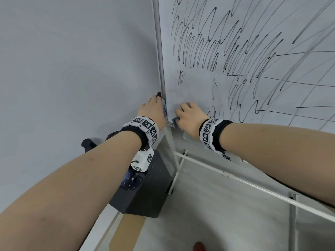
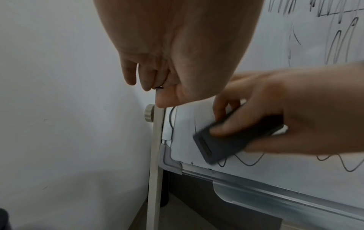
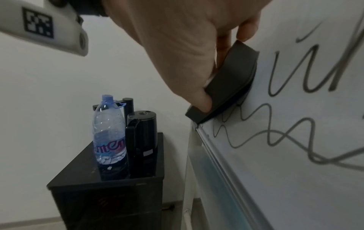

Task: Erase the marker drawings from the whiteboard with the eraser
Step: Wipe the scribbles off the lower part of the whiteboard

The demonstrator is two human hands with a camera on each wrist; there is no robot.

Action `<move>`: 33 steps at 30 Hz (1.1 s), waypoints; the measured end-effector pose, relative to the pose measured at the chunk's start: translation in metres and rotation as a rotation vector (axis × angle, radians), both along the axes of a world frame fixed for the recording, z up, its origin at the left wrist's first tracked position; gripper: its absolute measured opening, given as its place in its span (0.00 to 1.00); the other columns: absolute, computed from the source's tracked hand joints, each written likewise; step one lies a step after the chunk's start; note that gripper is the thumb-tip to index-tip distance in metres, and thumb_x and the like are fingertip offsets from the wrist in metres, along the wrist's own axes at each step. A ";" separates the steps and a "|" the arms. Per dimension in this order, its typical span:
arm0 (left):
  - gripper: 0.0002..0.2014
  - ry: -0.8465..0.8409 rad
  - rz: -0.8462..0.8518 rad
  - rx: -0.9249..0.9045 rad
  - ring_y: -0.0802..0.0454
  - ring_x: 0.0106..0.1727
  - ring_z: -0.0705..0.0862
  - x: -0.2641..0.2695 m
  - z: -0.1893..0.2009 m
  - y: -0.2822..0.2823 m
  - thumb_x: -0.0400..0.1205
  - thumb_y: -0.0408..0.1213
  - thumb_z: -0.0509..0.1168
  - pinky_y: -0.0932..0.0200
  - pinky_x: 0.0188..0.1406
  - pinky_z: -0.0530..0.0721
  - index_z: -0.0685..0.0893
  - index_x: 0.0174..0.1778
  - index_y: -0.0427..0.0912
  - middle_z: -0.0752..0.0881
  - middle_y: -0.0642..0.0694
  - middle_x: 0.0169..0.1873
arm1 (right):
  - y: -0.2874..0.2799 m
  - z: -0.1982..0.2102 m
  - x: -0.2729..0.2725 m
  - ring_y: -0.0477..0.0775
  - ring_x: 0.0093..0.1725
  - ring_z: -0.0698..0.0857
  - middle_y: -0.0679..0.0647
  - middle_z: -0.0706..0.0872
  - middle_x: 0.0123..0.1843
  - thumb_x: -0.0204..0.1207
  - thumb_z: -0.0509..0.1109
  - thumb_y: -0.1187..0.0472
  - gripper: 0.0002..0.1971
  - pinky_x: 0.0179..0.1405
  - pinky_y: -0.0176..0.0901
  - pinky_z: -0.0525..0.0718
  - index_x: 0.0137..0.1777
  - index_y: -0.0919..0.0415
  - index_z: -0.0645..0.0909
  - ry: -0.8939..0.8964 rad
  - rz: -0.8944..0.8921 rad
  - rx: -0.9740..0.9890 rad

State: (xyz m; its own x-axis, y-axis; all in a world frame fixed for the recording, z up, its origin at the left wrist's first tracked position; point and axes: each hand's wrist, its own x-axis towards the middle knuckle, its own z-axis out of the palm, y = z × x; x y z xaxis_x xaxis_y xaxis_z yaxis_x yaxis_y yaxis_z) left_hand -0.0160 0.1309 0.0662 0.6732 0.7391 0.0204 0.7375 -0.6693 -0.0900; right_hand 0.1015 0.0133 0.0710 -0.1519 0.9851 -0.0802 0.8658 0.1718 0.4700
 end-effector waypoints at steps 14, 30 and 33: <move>0.27 0.018 -0.012 0.033 0.45 0.67 0.77 -0.001 0.001 0.000 0.77 0.33 0.59 0.52 0.61 0.77 0.68 0.74 0.36 0.74 0.42 0.68 | -0.005 -0.012 0.004 0.63 0.62 0.71 0.52 0.77 0.58 0.76 0.65 0.58 0.10 0.53 0.53 0.70 0.53 0.54 0.86 -0.044 0.011 -0.047; 0.25 0.170 0.045 0.050 0.44 0.62 0.78 0.015 0.002 -0.009 0.81 0.37 0.55 0.53 0.43 0.74 0.68 0.75 0.33 0.72 0.39 0.68 | -0.038 -0.021 0.025 0.63 0.64 0.70 0.53 0.77 0.61 0.77 0.65 0.61 0.11 0.58 0.53 0.75 0.56 0.53 0.85 -0.043 -0.043 -0.160; 0.25 0.144 0.065 0.025 0.42 0.59 0.81 0.011 0.004 -0.006 0.82 0.37 0.55 0.52 0.48 0.76 0.66 0.75 0.33 0.71 0.39 0.69 | -0.041 -0.026 0.024 0.62 0.61 0.72 0.52 0.78 0.58 0.75 0.64 0.62 0.10 0.55 0.51 0.75 0.50 0.53 0.86 -0.050 -0.061 -0.143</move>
State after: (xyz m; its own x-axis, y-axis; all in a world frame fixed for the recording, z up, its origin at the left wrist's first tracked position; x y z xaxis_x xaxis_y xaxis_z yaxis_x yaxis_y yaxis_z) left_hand -0.0045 0.1246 0.0706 0.6212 0.7818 -0.0539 0.7576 -0.6167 -0.2136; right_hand 0.1259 -0.0279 0.0455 -0.0843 0.9703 -0.2266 0.8528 0.1879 0.4873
